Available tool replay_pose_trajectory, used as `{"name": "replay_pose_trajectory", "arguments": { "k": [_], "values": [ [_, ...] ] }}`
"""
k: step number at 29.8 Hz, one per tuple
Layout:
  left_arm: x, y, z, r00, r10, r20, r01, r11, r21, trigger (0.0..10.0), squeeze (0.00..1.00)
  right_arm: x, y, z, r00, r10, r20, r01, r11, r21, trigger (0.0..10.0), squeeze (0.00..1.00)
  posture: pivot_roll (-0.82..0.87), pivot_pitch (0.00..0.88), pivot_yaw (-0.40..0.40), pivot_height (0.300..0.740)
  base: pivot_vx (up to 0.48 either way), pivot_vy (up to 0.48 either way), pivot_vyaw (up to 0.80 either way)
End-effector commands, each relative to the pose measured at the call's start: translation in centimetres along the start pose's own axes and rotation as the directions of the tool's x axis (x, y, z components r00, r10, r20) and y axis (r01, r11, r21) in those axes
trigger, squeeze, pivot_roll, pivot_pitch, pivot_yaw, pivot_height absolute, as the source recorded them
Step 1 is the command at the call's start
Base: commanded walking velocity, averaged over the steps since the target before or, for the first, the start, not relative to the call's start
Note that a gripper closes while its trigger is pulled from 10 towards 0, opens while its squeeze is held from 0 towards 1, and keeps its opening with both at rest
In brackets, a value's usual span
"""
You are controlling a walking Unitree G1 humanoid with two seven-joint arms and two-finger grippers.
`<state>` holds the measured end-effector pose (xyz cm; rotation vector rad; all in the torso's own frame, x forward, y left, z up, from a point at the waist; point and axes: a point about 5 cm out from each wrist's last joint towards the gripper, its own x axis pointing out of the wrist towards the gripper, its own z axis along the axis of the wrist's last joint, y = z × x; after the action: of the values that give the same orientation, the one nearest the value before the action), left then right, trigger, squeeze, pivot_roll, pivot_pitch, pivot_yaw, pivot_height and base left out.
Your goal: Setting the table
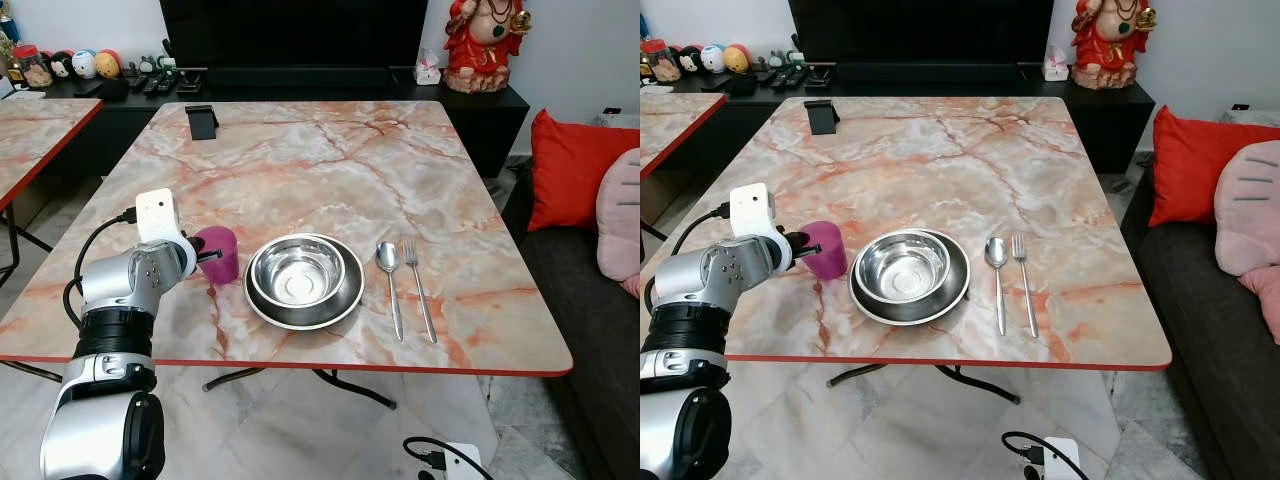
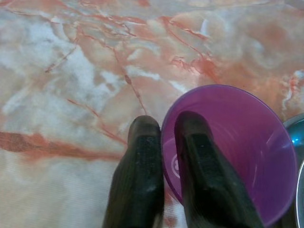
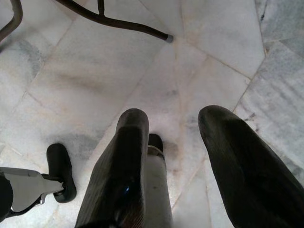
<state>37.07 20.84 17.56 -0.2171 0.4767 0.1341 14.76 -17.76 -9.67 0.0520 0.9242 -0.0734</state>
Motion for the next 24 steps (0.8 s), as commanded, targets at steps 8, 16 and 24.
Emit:
{"name": "replay_pose_trajectory", "arguments": {
  "k": [8,16,24],
  "values": [
    [-0.4,-0.1,1.0,0.998,0.011,0.054,-0.011,1.000,-0.006,10.0,0.00,0.1,1.3,-0.1,1.000,0.012,-0.014,-0.012,1.000,-0.008,10.0,0.00,-0.04,0.000,0.010,0.740,0.000,0.000,0.00],
    [-0.6,-0.8,1.5,0.996,-0.019,0.087,0.019,1.000,0.002,10.0,0.00,-0.3,-0.4,-0.9,1.000,-0.005,-0.016,0.005,1.000,-0.006,10.0,0.00,-0.04,0.000,0.004,0.740,0.000,0.000,0.00],
    [-0.5,-0.8,0.8,0.998,-0.020,0.064,0.020,1.000,0.002,10.0,0.00,-0.3,-0.7,-0.7,1.000,-0.005,-0.019,0.005,1.000,-0.009,10.0,0.00,-0.04,0.000,0.003,0.740,0.000,0.000,0.00]
  ]
}}
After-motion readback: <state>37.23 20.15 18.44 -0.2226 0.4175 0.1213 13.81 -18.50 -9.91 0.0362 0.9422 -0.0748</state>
